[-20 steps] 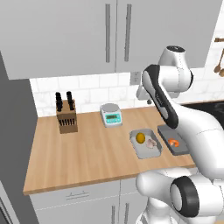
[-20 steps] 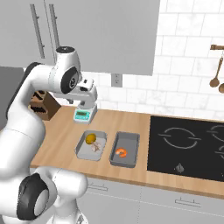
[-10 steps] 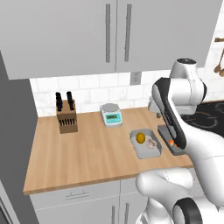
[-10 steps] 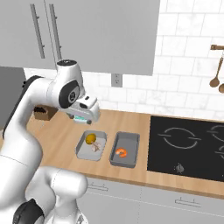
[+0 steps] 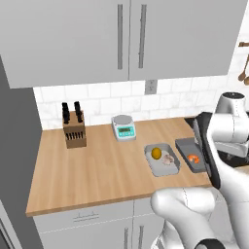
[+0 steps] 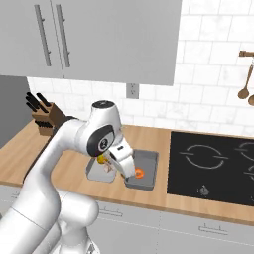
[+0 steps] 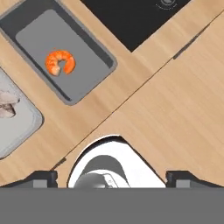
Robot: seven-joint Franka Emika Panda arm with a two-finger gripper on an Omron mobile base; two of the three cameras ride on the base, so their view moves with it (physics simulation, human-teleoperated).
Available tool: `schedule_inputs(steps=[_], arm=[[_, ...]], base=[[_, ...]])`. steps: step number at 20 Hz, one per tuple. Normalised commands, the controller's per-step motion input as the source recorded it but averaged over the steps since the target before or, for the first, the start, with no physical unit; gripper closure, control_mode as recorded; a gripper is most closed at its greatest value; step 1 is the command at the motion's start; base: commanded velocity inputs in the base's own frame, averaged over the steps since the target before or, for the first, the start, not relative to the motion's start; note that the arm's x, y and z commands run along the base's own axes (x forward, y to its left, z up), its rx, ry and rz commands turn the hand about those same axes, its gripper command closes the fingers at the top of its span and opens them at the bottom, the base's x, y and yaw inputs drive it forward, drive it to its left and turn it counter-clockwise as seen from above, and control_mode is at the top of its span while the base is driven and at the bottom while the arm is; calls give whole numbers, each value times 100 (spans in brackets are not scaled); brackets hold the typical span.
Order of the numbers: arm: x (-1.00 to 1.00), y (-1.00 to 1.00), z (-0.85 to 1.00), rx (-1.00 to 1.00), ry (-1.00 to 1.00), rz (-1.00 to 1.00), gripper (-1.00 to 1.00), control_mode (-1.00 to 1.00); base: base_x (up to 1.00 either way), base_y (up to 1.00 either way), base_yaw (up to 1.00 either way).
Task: Take the meat container that has the shrimp and place it on the second highest rack of the freezer. Then take the vegetable container that has the lemon and garlic and place it on the highest rack of the freezer.
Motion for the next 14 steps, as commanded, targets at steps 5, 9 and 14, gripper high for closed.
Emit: schedule_inputs(steps=[5, 9, 14], arm=[[-8, -66, -40, 15, 0, -33, -100, -100], [12, -41, -32, 14, 0, -16, -100, -100], [41, -21, -16, 14, 0, -1, -100, -100]], base=[[0, 0, 0], [0, 0, 0], [0, 0, 0]])
